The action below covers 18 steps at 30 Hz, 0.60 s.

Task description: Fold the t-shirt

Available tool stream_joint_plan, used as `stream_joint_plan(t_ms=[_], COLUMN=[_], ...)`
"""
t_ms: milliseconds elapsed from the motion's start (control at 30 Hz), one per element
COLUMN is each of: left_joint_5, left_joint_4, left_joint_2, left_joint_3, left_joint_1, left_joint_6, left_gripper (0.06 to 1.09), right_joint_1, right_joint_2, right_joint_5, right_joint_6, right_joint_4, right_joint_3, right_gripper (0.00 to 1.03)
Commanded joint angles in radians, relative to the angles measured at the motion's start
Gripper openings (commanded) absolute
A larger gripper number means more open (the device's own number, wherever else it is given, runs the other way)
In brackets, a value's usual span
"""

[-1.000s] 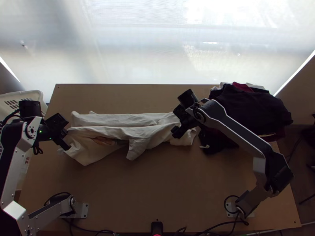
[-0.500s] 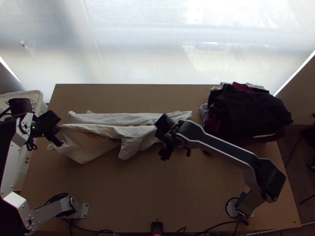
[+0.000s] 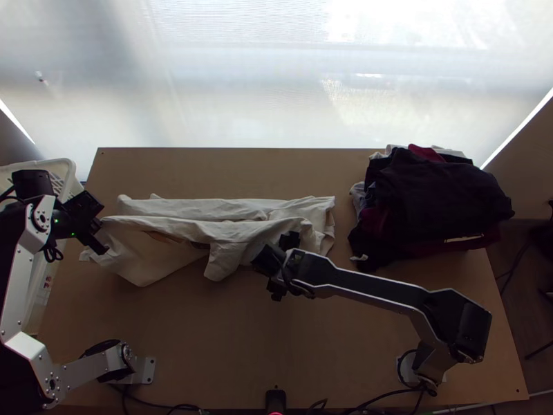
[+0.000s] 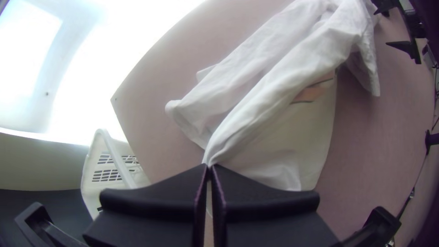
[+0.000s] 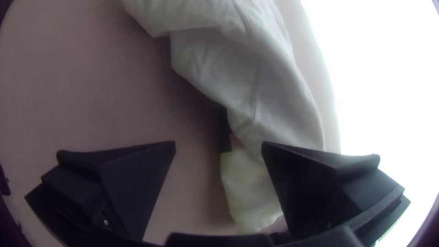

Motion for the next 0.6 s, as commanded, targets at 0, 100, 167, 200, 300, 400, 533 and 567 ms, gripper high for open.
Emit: stream_joint_plan(t_ms=[0, 100, 167, 200, 300, 400, 533, 567], left_joint_5=[-0.001, -0.001, -0.001, -0.001, -0.001, -0.001, 0.000, 0.000], left_joint_4=[-0.001, -0.001, -0.001, -0.001, -0.001, -0.001, 0.007, 0.008], left_joint_2=[-0.003, -0.003, -0.003, -0.003, -0.003, -0.001, -0.001, -0.003], left_joint_3=[-0.007, -0.007, -0.007, -0.007, -0.010, -0.011, -0.028, -0.031], left_joint_1=[0.009, 0.011, 0.012, 0.012, 0.023, 0.040, 0.058, 0.062], left_joint_6=[0.000, 0.000, 0.000, 0.000, 0.007, 0.015, 0.024, 0.024], left_gripper=[0.10, 0.10, 0.10, 0.10, 0.10, 0.10, 0.10, 0.10], right_joint_1=[-0.003, -0.017, -0.019, -0.019, -0.028, -0.037, -0.042, -0.042], right_joint_2=[-0.001, 0.005, 0.016, 0.022, 0.037, 0.054, 0.071, 0.073], right_joint_5=[0.081, 0.081, 0.081, 0.081, 0.082, 0.084, 0.084, 0.084], right_joint_6=[-0.110, -0.142, -0.159, -0.164, -0.174, -0.194, -0.207, -0.219], right_joint_4=[0.181, 0.233, 0.256, 0.266, 0.295, 0.336, 0.381, 0.394], right_joint_3=[-0.089, -0.093, -0.090, -0.092, -0.092, -0.095, -0.093, -0.090], right_gripper=[0.86, 0.81, 0.81, 0.81, 0.81, 0.81, 0.81, 0.81])
